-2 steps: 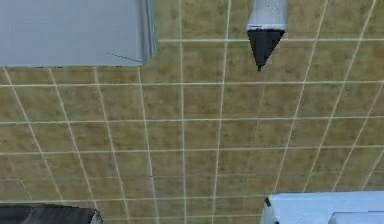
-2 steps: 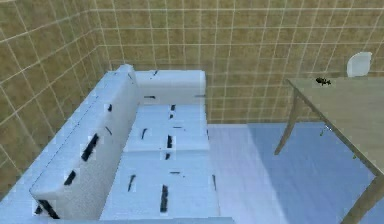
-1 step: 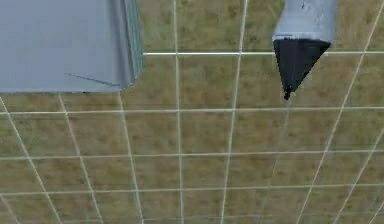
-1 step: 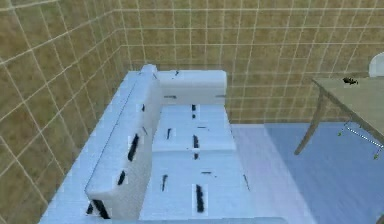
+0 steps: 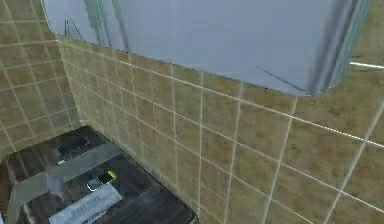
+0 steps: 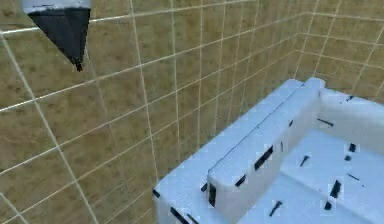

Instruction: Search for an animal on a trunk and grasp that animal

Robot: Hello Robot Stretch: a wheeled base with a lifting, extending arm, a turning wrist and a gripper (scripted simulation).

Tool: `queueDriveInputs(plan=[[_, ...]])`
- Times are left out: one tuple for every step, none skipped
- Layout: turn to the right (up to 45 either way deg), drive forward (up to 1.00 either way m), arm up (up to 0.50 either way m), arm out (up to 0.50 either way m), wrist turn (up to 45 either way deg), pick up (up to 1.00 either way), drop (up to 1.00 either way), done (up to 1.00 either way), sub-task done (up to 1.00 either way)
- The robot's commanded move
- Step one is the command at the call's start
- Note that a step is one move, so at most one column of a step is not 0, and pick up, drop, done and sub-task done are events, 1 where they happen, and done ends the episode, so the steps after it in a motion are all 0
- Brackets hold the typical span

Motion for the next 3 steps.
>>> queueDriveInputs(plan=[[-45.0,0.0,0.0,0.0,0.0,0.0,0.0,0.0,0.0],[-45.0,0.0,0.0,0.0,0.0,0.0,0.0,0.0,0.0],[-15.0,0.0,0.0,0.0,0.0,0.0,0.0,0.0,0.0]])
